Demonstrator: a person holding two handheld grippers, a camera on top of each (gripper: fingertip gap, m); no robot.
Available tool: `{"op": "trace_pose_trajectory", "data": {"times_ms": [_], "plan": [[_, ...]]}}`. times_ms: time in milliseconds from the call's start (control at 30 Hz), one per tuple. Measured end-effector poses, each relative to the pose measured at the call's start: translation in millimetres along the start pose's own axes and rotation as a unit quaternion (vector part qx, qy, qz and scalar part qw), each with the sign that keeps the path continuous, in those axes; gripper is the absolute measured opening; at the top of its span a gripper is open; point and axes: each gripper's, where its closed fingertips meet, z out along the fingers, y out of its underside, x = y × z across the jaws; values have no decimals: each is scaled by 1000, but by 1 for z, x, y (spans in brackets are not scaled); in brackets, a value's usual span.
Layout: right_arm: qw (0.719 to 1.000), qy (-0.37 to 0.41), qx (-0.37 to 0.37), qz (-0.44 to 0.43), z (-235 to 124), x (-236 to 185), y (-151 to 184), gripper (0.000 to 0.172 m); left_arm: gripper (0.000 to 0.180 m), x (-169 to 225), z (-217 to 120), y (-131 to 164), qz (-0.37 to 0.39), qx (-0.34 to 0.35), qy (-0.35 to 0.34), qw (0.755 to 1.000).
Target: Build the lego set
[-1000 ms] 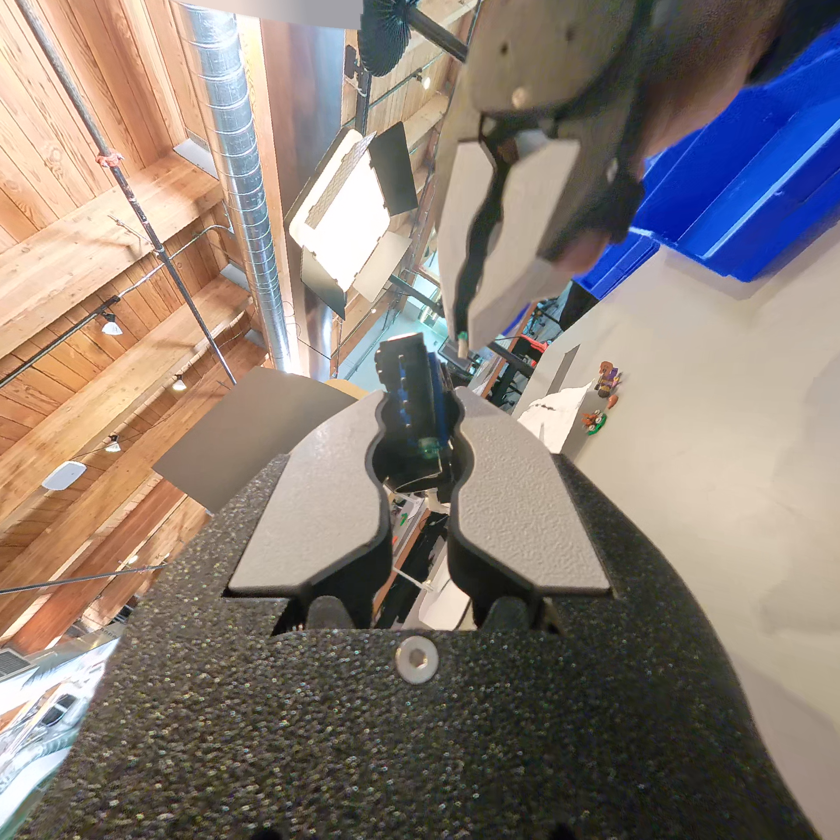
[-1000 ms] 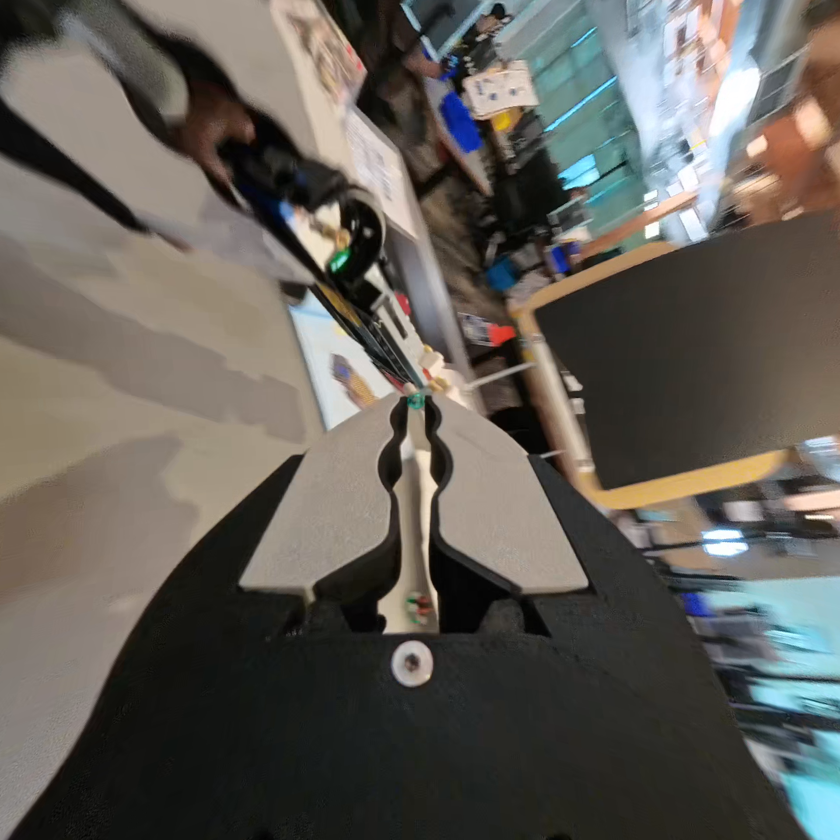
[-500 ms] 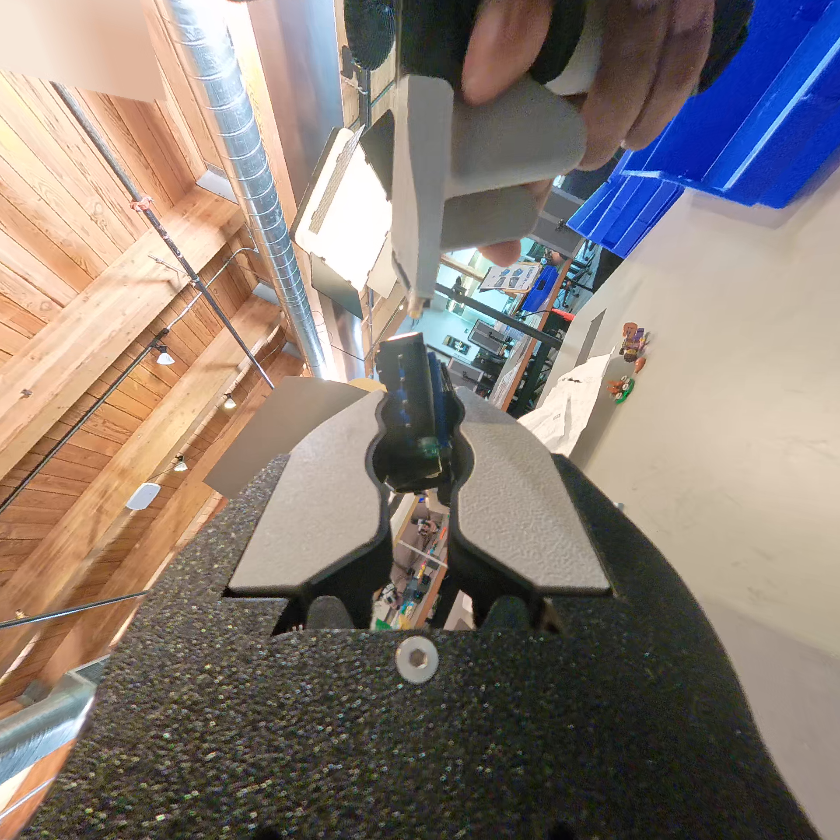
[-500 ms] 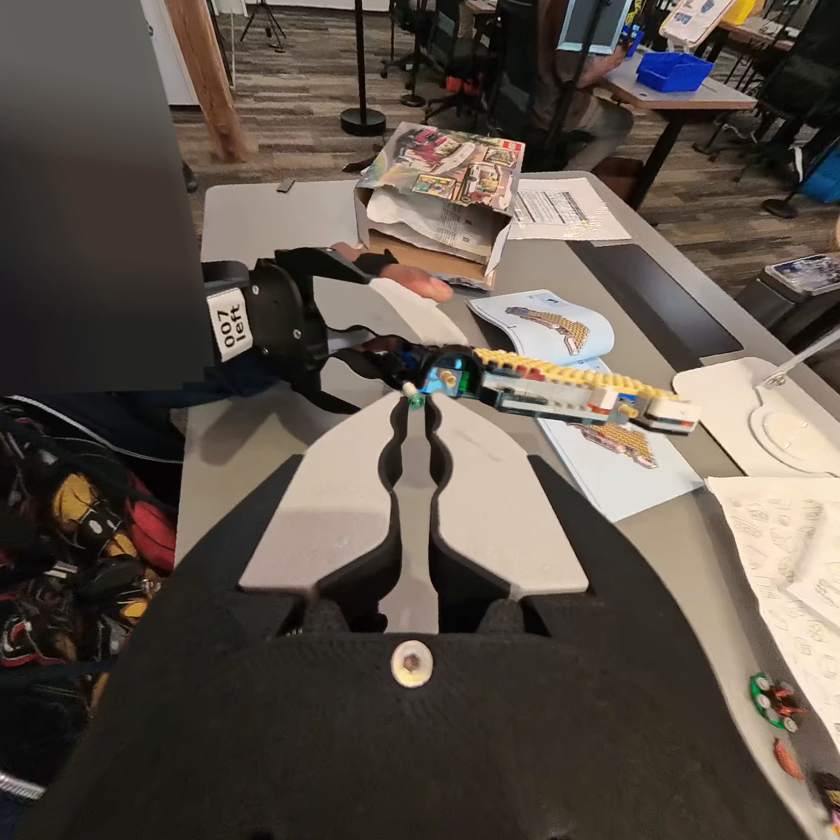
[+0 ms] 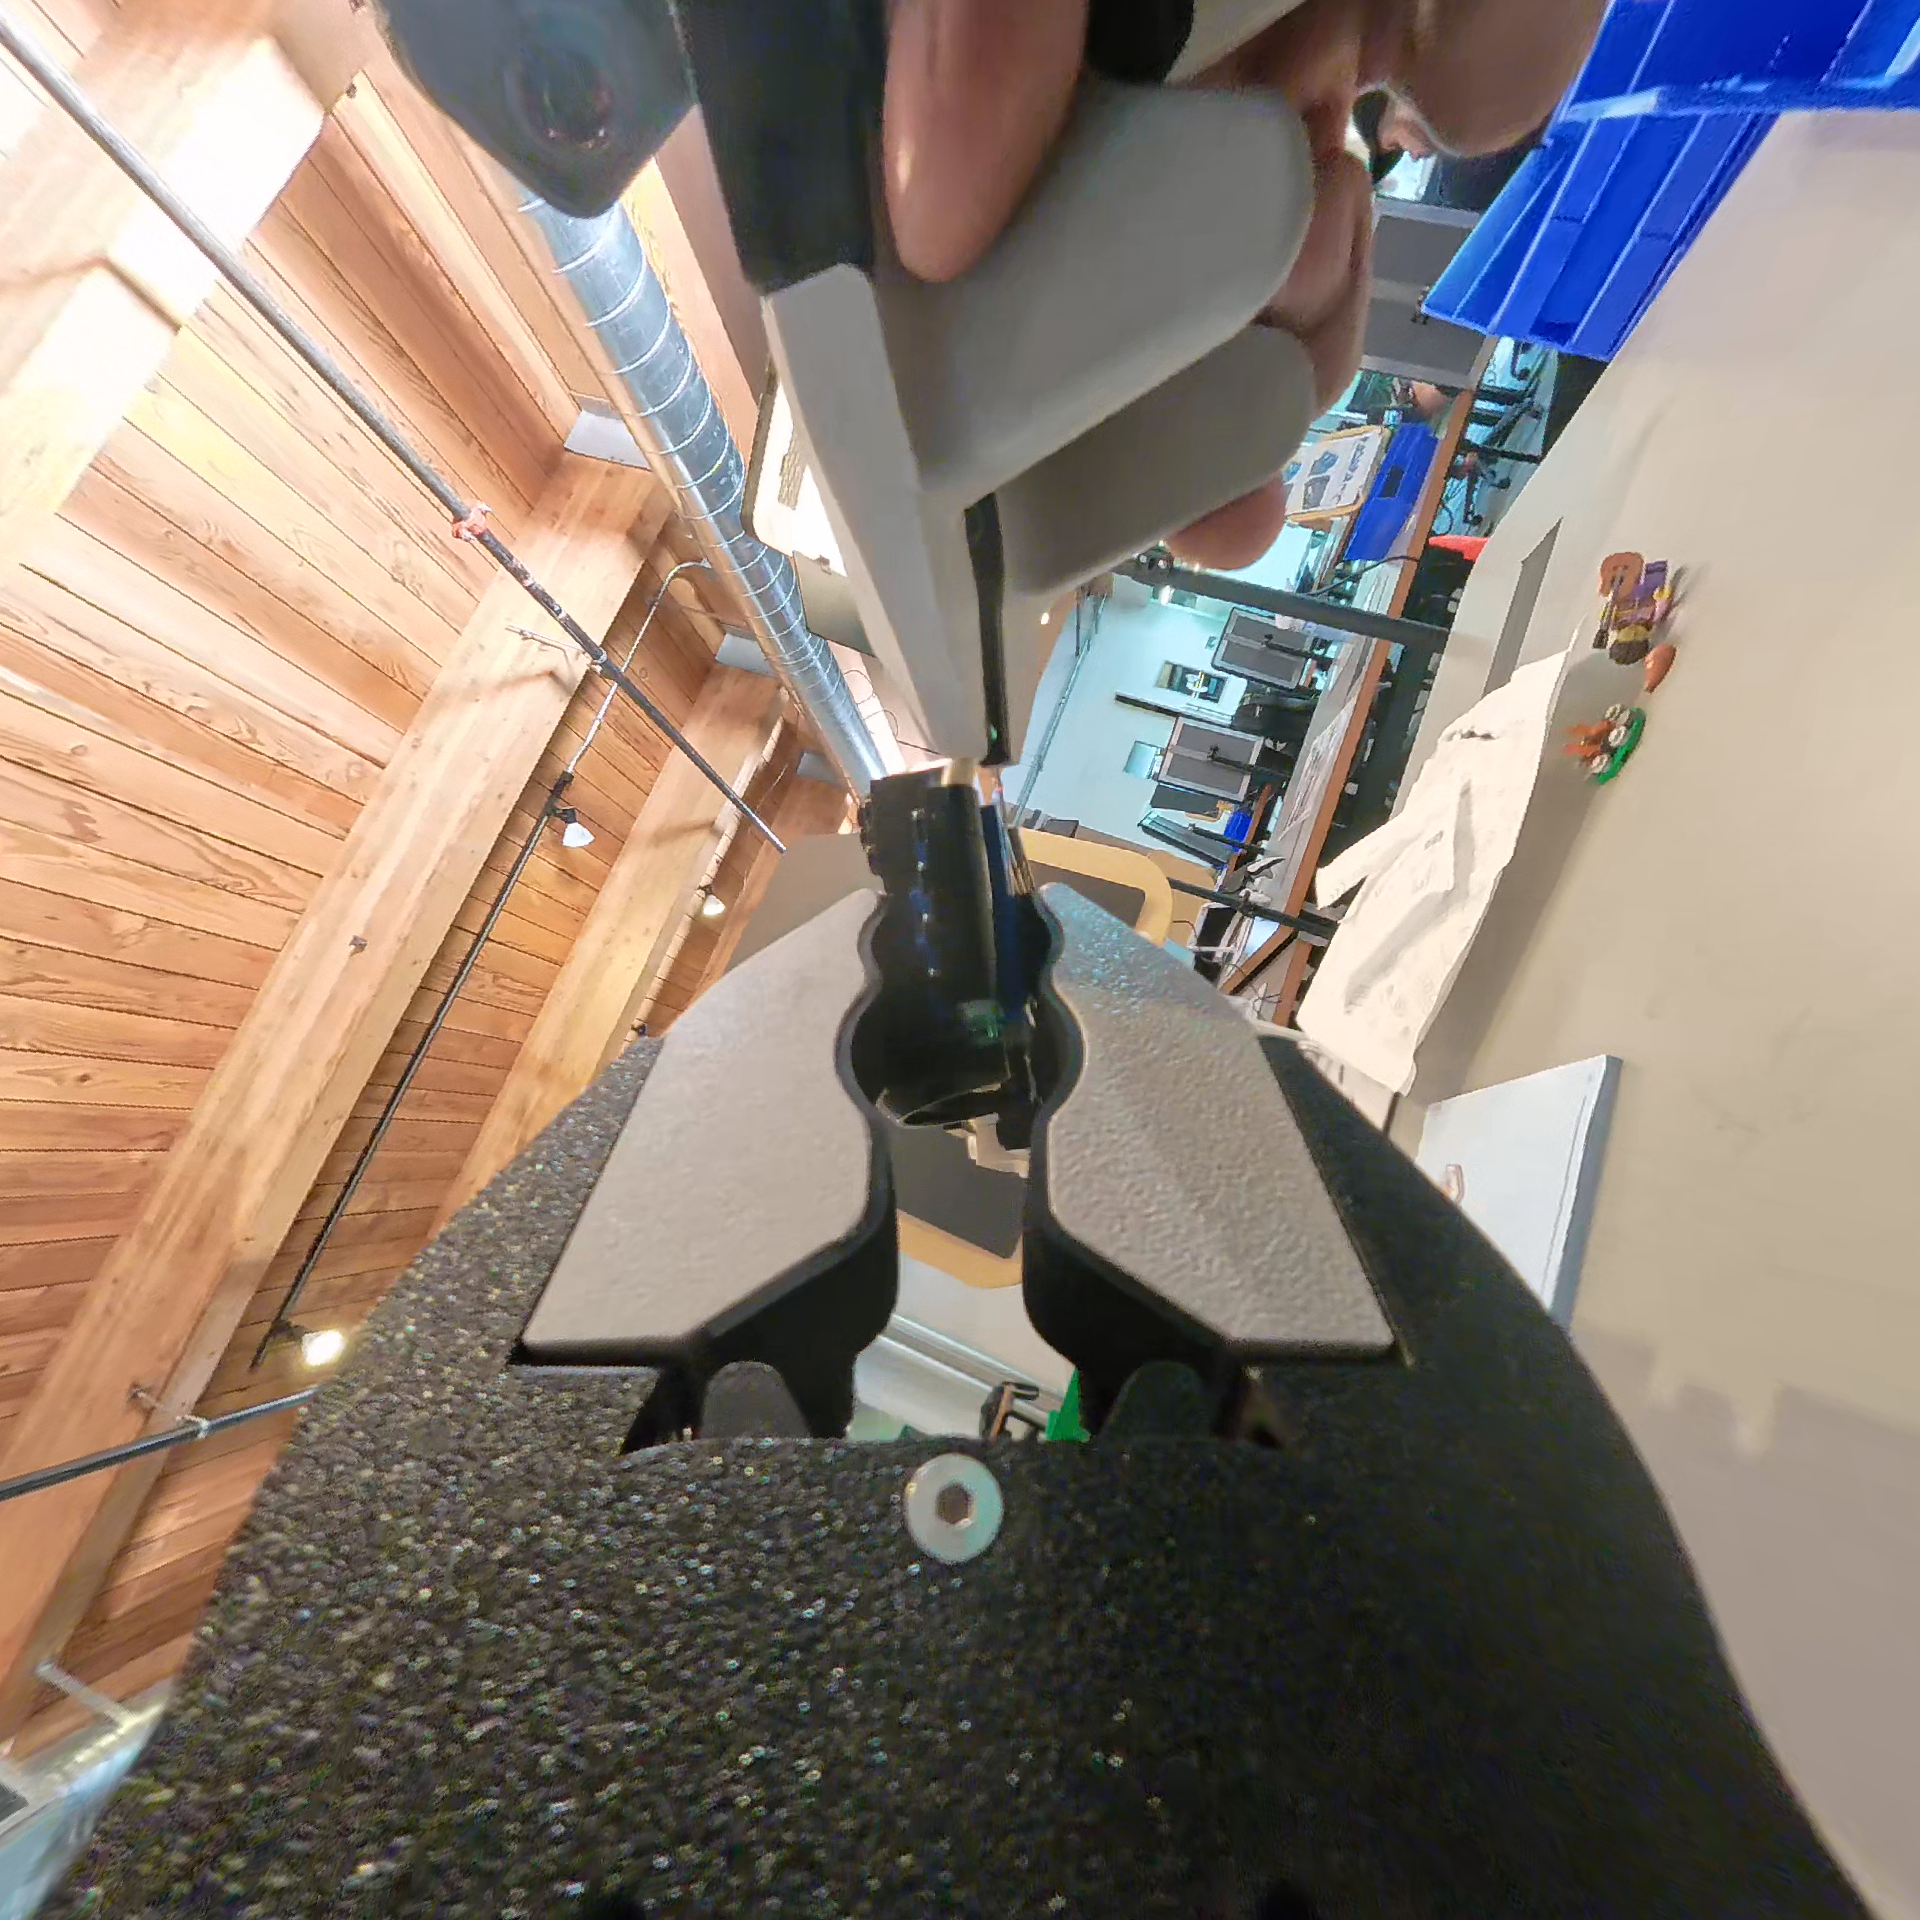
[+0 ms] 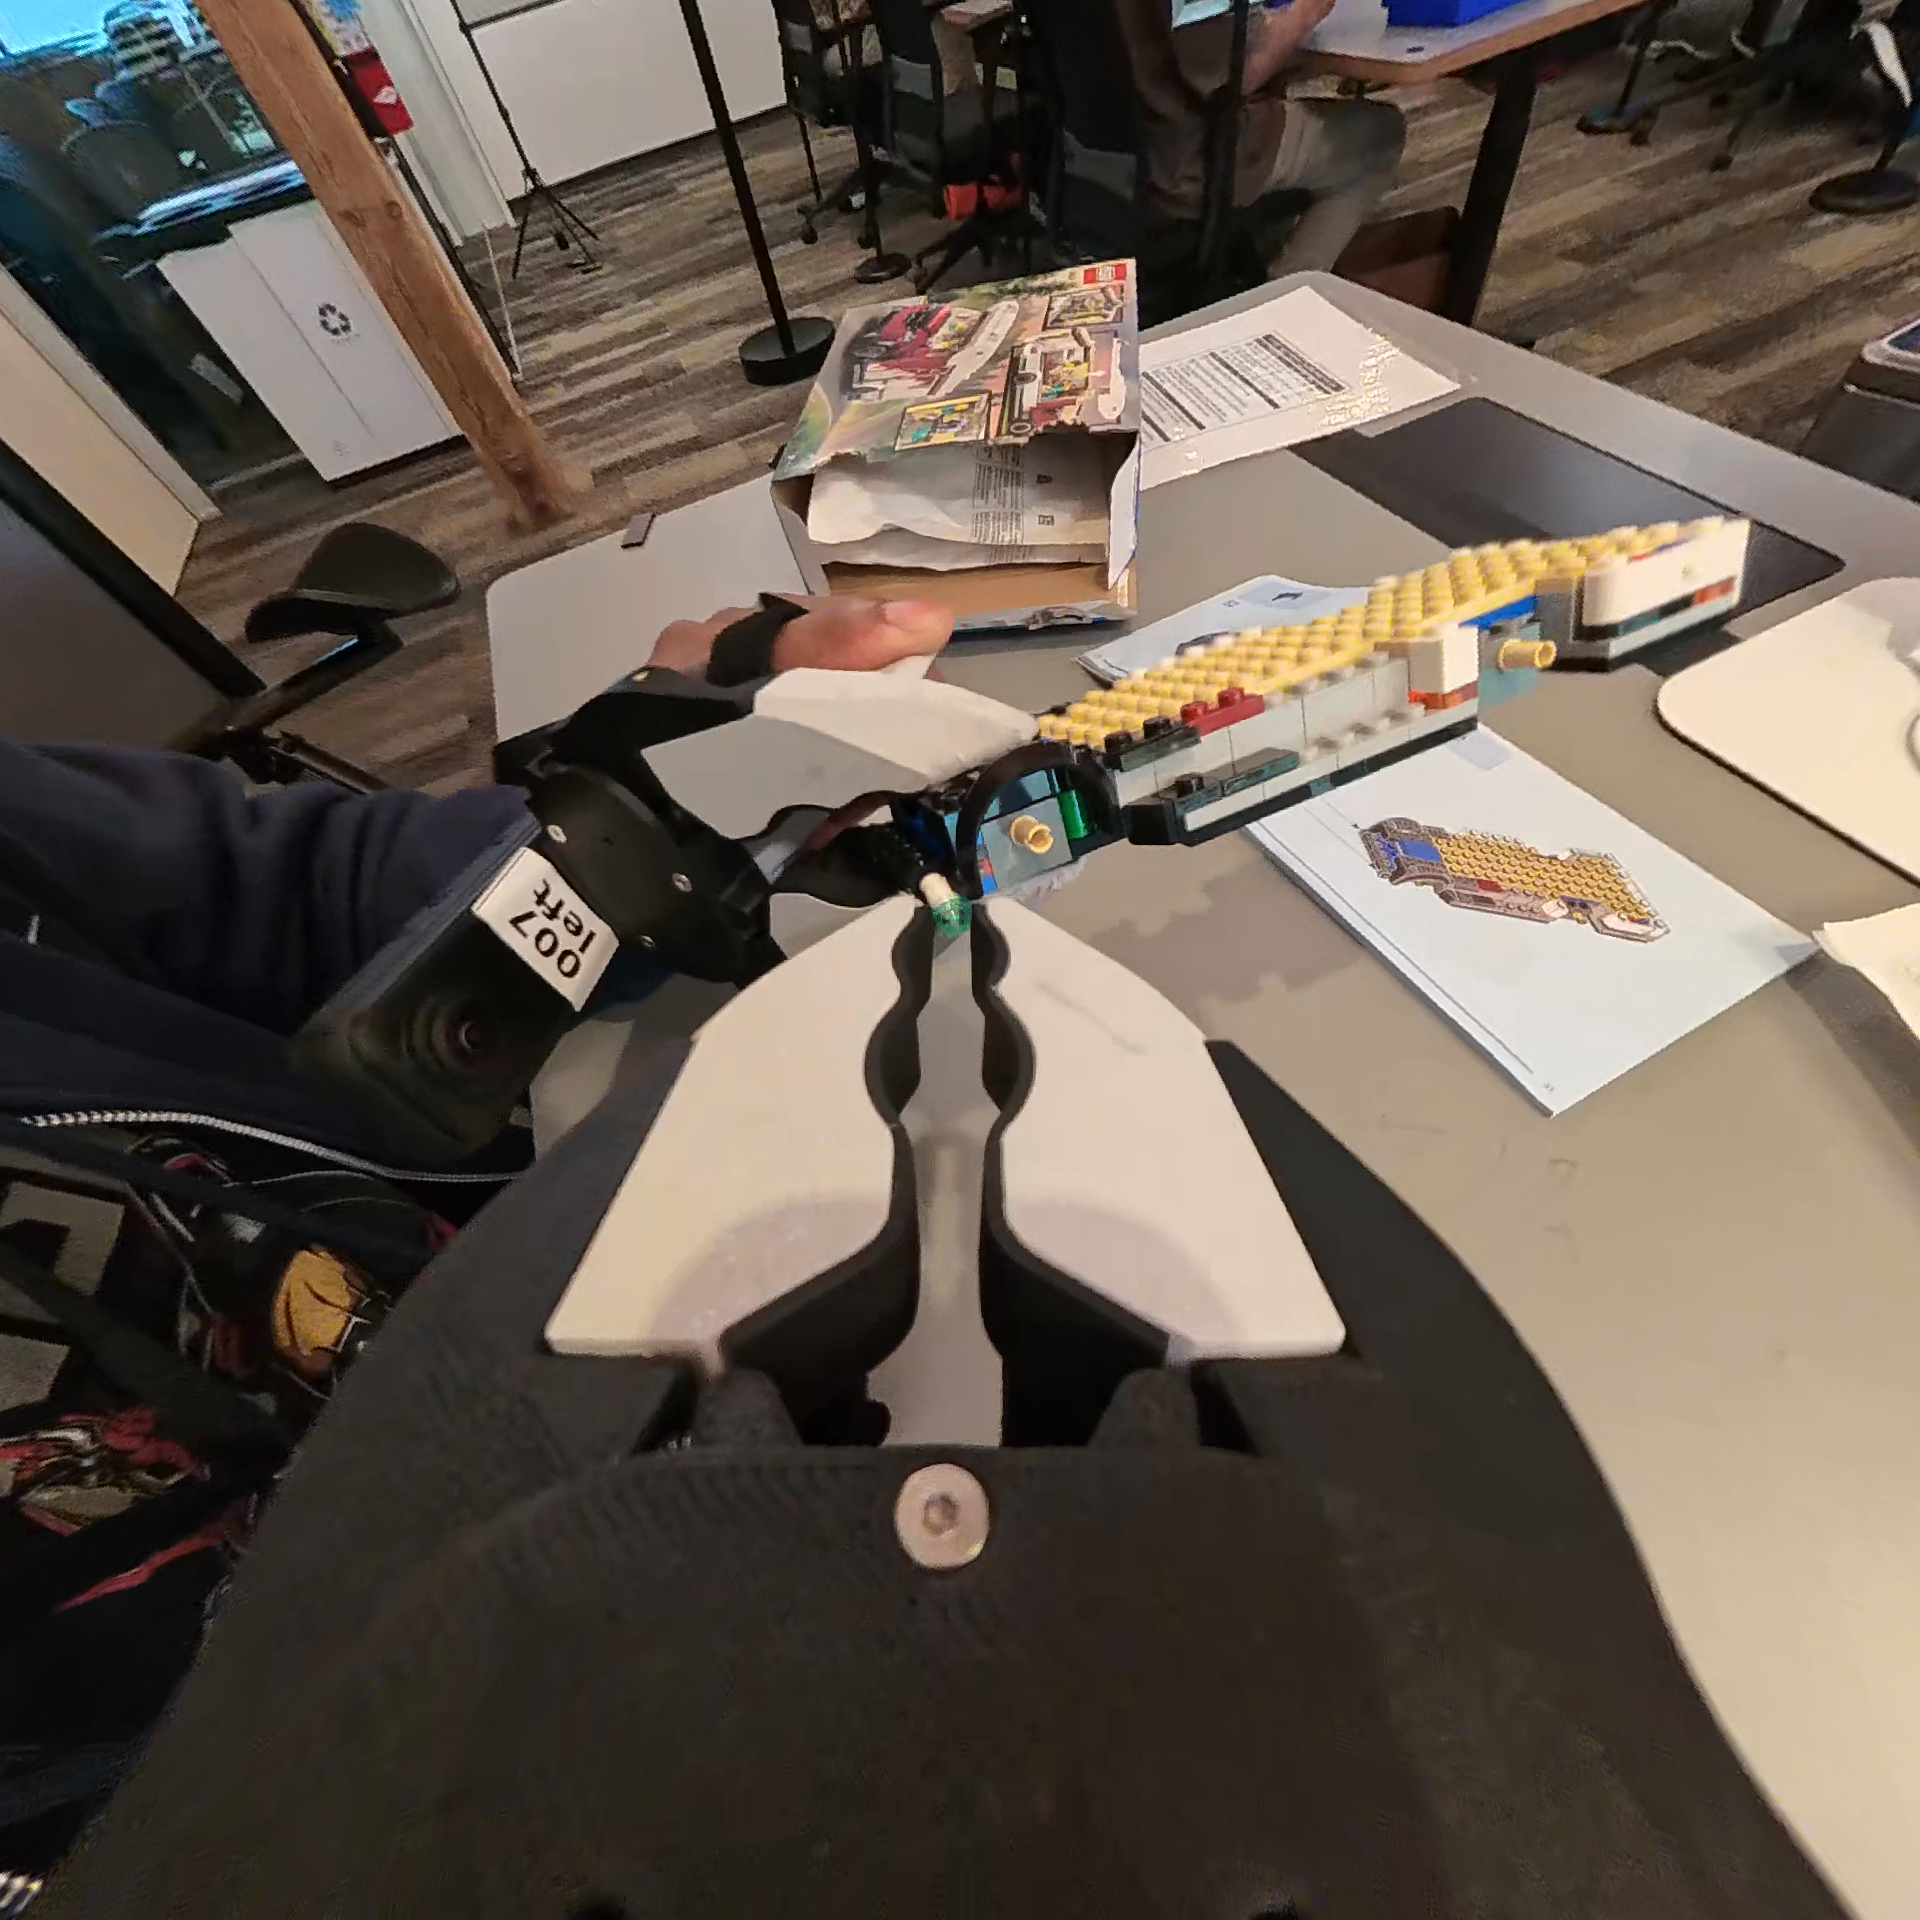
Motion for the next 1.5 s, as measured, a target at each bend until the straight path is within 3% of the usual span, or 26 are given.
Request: {"op": "trace_pose_trajectory", "data": {"times_ms": [367, 800, 1500], "plan": [[998, 31, -28, 36, -1, 10, 3, 6, 23, 3, 6, 4, 72, -49, -7, 996], [994, 79, -67, -37, 0, 16, 7, 6, 22, 10, 8, 7, 74, -73, 23, 994], [990, 109, -51, -77, -2, 15, -6, 7, 23, 3, 10, 10, -45, -103, -3, 994]]}}
